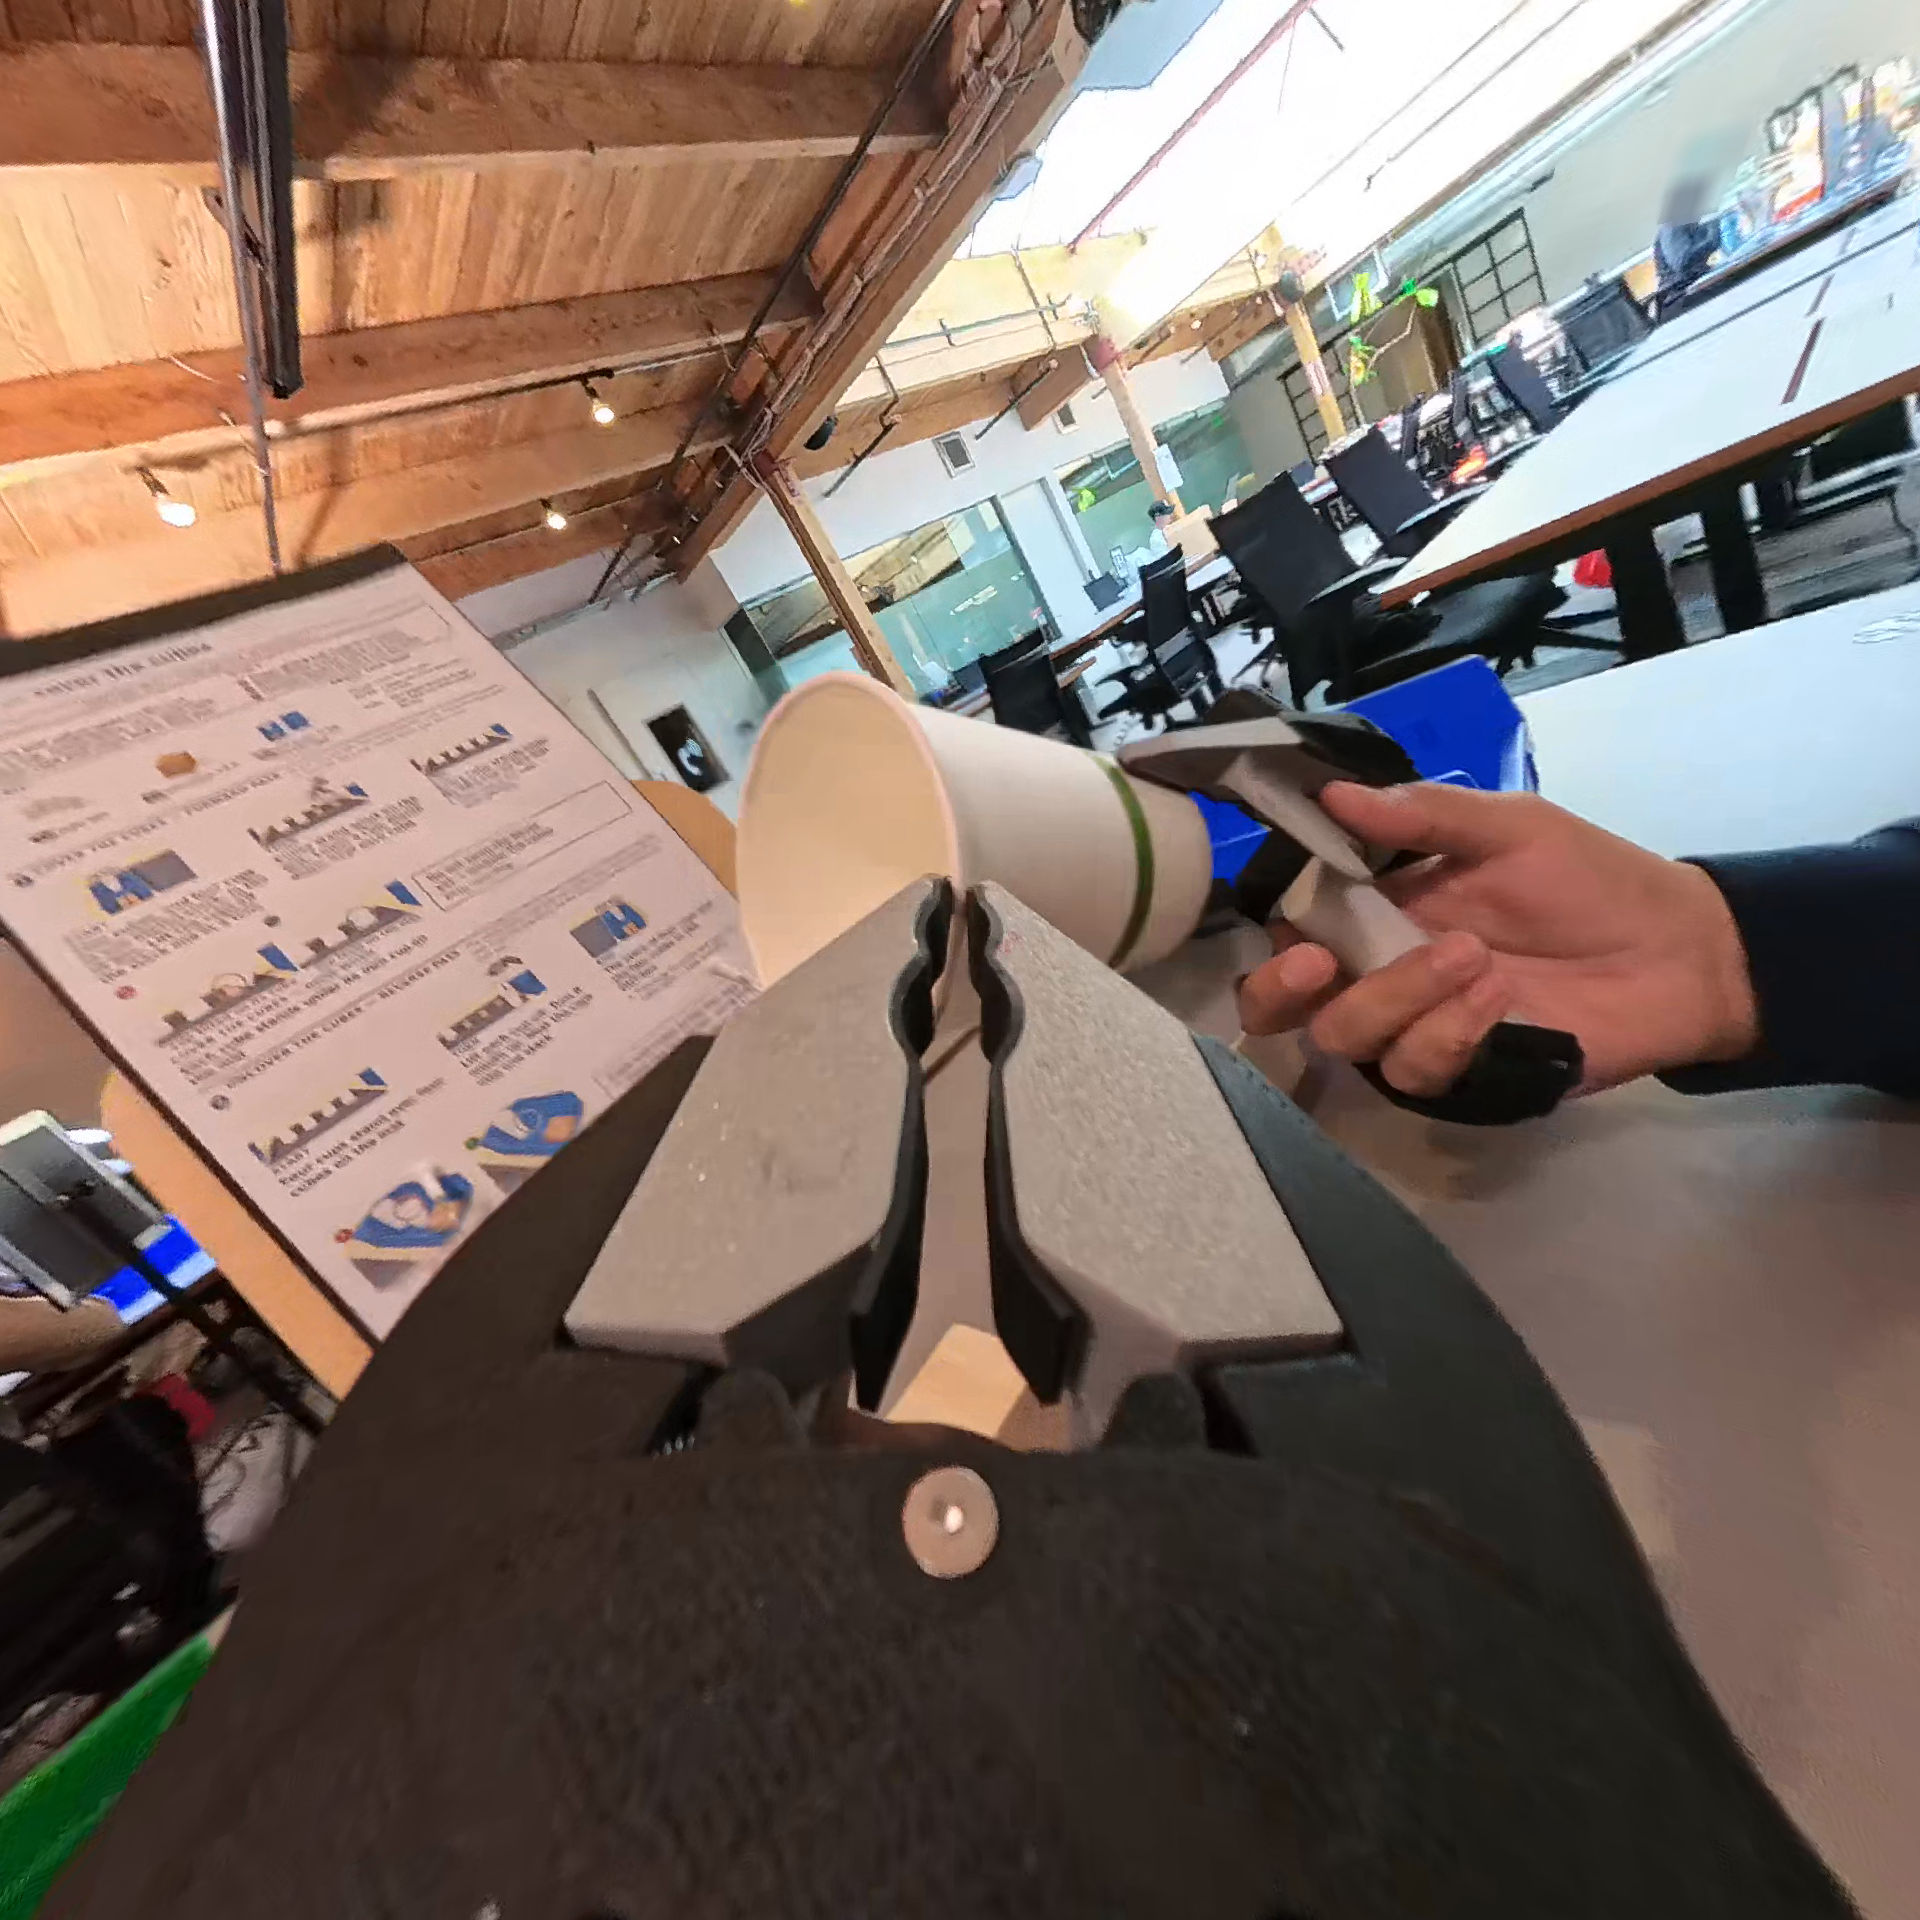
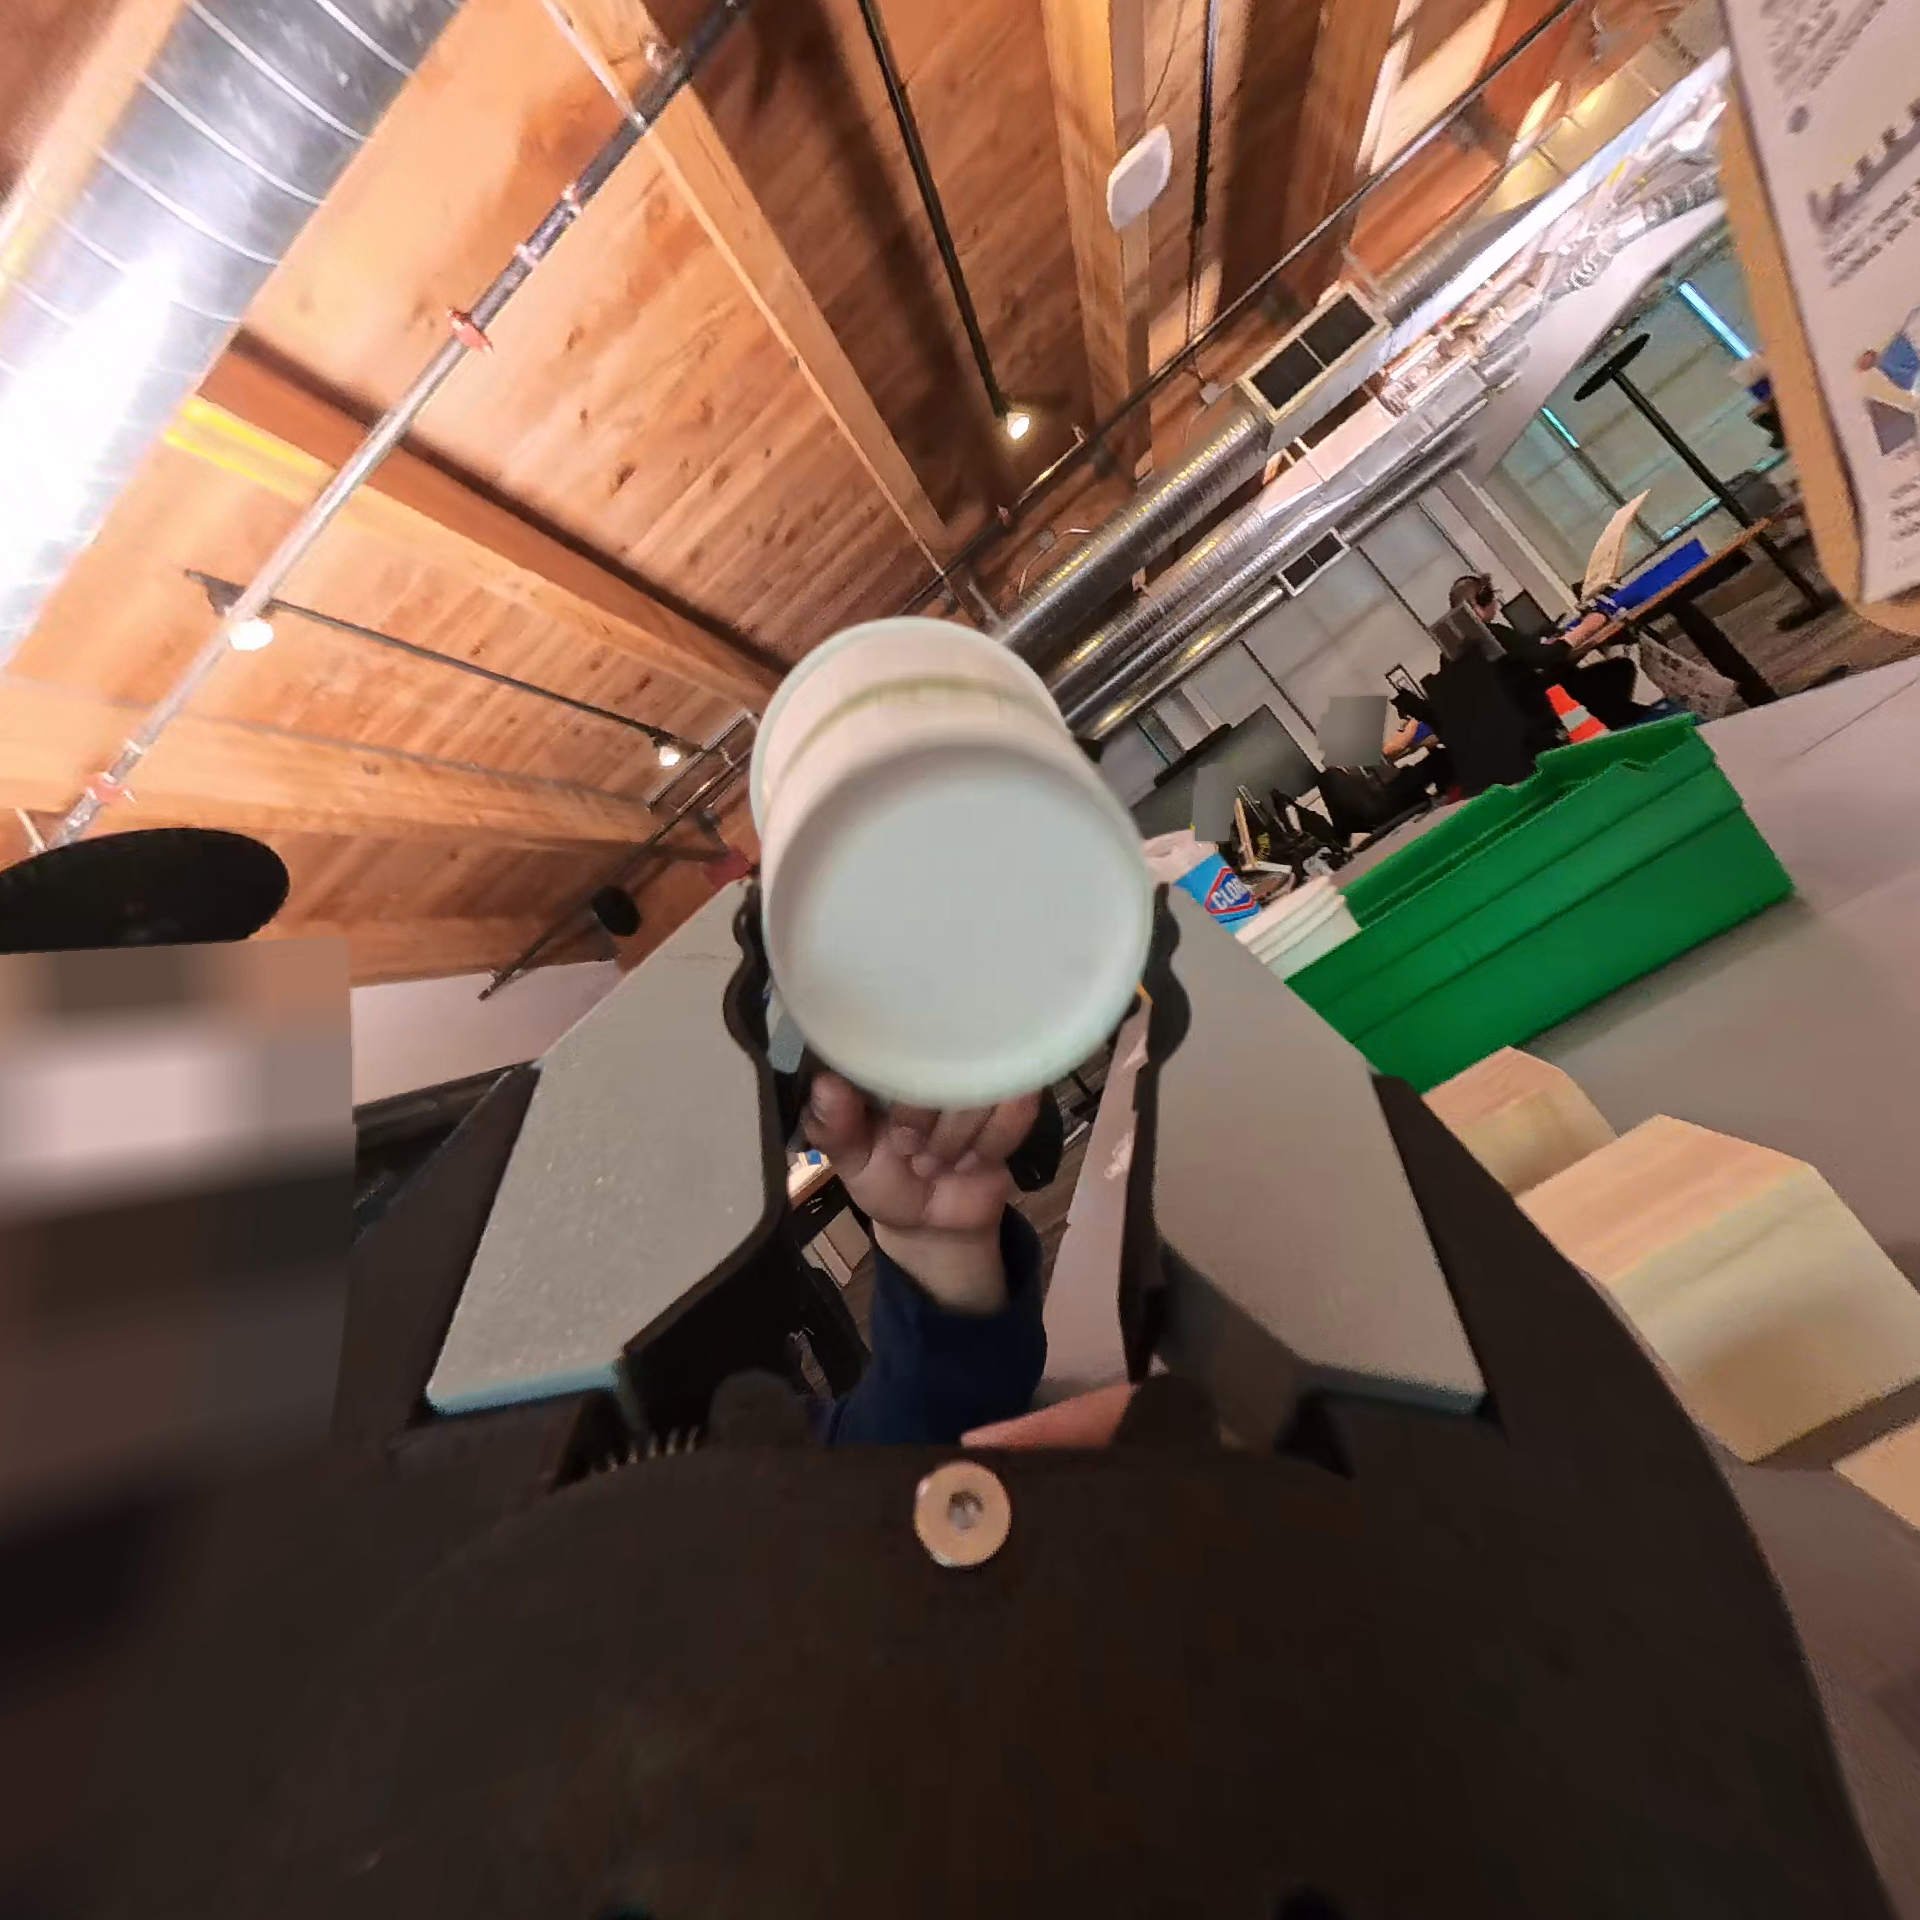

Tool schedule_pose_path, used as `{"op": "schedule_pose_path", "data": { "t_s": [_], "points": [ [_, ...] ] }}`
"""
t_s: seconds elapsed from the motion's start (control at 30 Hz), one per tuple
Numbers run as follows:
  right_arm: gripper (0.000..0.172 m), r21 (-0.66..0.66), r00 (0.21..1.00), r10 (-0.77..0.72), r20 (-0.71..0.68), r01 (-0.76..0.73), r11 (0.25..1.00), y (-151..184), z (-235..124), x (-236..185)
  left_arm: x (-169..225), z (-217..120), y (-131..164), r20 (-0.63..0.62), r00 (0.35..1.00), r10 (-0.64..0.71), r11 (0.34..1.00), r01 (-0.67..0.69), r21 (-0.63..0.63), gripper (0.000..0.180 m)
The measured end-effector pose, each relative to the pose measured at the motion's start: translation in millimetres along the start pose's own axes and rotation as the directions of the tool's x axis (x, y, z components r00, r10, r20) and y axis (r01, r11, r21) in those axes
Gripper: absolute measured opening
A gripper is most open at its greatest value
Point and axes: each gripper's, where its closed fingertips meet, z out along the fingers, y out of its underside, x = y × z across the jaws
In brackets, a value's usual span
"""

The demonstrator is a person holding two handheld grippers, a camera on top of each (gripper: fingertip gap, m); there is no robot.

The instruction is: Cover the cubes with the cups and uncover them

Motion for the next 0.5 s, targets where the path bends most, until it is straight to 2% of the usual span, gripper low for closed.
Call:
{"op": "schedule_pose_path", "data": {
  "t_s": [0.2, 0.27, 0.33, 0.5],
  "points": [
    [0.081, -0.027, 0.997, -0.013, -0.077, 0.011, 1.000, 6.4, -1.0, 17.5, 8.7, 2.6, 15.4, -0.045, 0.995, -0.086, 0.996, 0.087, 0.006, 0.001],
    [0.073, -0.005, 0.998, -0.008, -0.056, 0.008, 1.000, 2.3, -3.1, 14.5, 2.9, 1.2, 20.1, -0.014, 0.996, -0.087, 0.996, 0.087, 0.004, 0.001],
    [0.073, 0.018, 0.999, 0.000, -0.046, 0.000, 1.000, -2.3, -5.1, 12.6, 1.4, 1.3, 26.1, -0.018, 0.993, -0.119, 0.993, 0.119, -0.002, 0.001],
    [0.069, 0.046, 0.992, -0.025, -0.122, 0.031, 0.998, -9.7, -11.2, 23.0, 4.5, 7.8, 39.9, -0.026, 0.991, -0.133, 0.991, 0.132, -0.034, 0.001]
  ]
}}
